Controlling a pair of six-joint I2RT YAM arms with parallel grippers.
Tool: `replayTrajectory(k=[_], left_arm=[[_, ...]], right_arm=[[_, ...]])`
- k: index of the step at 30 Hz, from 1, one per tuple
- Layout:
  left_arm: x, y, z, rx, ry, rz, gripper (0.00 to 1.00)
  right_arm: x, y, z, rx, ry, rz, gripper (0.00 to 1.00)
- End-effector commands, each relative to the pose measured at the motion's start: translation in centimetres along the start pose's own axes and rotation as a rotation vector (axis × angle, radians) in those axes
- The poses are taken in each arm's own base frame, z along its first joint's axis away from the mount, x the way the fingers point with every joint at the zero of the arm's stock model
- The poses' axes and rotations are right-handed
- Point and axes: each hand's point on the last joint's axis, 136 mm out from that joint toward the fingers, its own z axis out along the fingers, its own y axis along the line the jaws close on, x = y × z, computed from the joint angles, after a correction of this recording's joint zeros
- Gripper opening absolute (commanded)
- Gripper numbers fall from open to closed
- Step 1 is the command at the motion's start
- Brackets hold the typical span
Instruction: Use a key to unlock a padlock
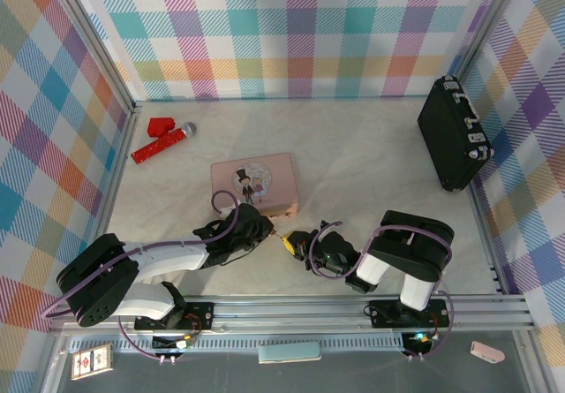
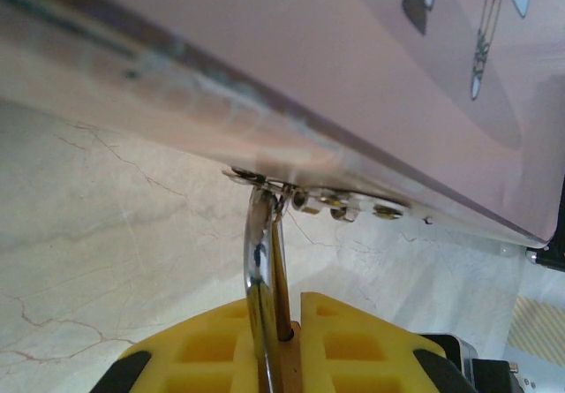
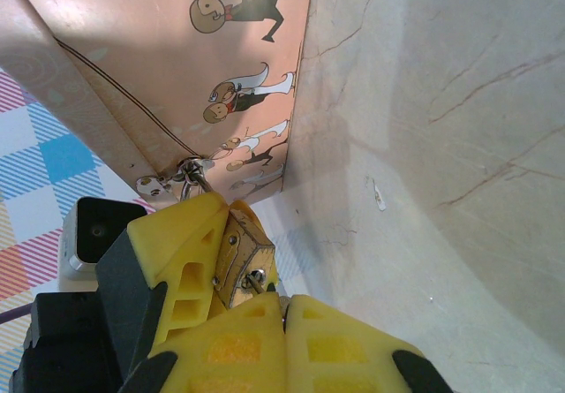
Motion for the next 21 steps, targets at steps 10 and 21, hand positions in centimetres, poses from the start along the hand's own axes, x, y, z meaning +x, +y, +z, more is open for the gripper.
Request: replayTrajectory(k=[10,21], left_arm=[[0.00,-3.73,-0.73,0.121,-0.025,0.011,0.07],[0.45,-3.81,-0.56,0.122,-0.019,0.014,0.07]], right_arm=[[0.36,0.72,0.34,-0.044,0.012,0.025,0.00],[0.30,0.93,0.25,-0.053,0.009,0.026,0.00]])
